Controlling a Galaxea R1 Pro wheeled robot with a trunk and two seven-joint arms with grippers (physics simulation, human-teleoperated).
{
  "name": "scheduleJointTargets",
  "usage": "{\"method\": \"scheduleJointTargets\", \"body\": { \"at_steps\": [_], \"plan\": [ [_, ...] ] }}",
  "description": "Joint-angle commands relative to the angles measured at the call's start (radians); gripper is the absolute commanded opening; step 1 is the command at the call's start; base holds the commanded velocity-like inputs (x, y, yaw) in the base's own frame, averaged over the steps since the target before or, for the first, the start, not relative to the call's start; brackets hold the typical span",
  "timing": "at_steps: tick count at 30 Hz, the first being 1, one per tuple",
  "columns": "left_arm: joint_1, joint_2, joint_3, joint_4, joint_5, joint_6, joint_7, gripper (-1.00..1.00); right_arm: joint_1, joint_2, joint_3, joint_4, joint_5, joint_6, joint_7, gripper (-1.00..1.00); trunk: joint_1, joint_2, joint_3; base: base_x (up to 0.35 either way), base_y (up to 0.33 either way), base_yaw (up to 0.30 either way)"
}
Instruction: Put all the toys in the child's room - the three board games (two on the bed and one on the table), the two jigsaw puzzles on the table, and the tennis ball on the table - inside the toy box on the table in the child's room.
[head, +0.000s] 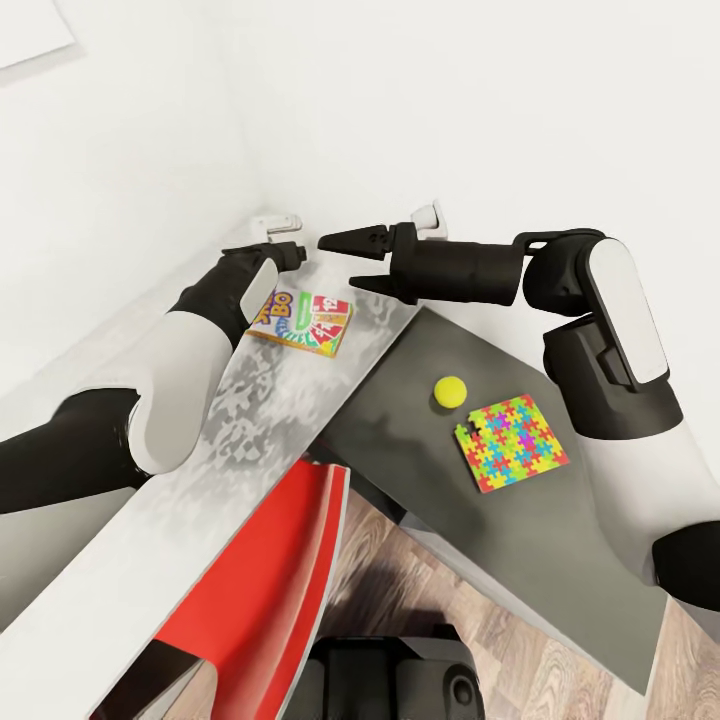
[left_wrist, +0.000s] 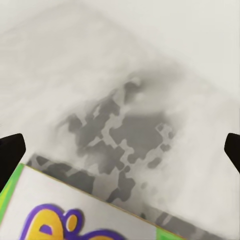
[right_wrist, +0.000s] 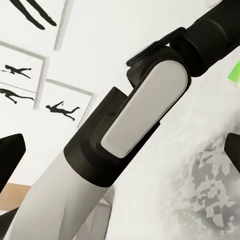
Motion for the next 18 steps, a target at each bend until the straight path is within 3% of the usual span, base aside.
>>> {"method": "scheduleJointTargets", "body": {
  "at_steps": [1,18],
  "plan": [
    [-0.001,-0.001,0.006,-0.001,-0.001,0.005,0.002,1.00,-0.001,-0.001,0.001,-0.001,-0.011,-0.001,-0.010,1.00,0.001,-0.002,-0.003,0.000,0.000,0.000],
    [0.000,-0.001,0.006,-0.001,-0.002,0.003,0.005,1.00,-0.001,0.007,0.002,-0.001,-0.009,-0.002,-0.013,1.00,0.001,-0.002,-0.010,0.000,0.000,0.000]
  ]
}}
